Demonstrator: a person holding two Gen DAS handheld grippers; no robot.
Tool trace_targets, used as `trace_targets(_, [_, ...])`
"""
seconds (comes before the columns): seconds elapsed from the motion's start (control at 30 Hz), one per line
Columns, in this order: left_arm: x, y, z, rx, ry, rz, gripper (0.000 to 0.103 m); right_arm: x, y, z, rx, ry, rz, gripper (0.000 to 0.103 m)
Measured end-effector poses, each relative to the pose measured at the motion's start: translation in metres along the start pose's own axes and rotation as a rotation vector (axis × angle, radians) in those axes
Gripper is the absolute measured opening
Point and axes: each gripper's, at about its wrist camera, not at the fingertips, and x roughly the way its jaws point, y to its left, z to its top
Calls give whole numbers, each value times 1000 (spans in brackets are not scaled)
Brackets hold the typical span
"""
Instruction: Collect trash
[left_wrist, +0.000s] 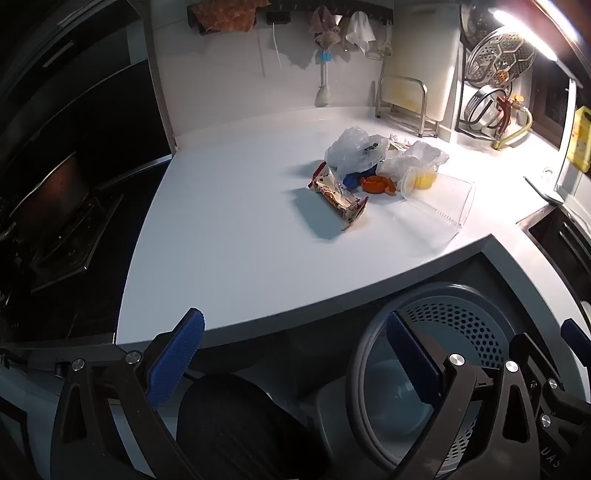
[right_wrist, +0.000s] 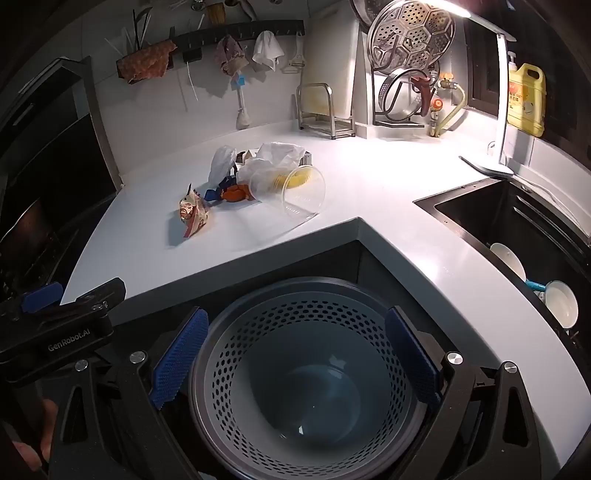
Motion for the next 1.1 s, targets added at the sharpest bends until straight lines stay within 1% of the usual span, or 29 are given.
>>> trace_targets(0.4, [0,0,0,-2,3,-6,97,0,2,2,1,10,-1,92])
trace_targets(0.57, [2,0,2,-2,5,-7,97,6,-1,-5,7,29,13,92])
trace_targets(0.67, [4,-3,2,-1,7,-6,97,5,-1,0,10,42,14,92])
trace_targets(0.8, [7,-5,-3,2,15,-5,97,7,-1,-2,10,53,16,92])
trace_targets(1.1, [5,-2,-3,3,17,-5,97,7,-1,-2,12,50,14,92])
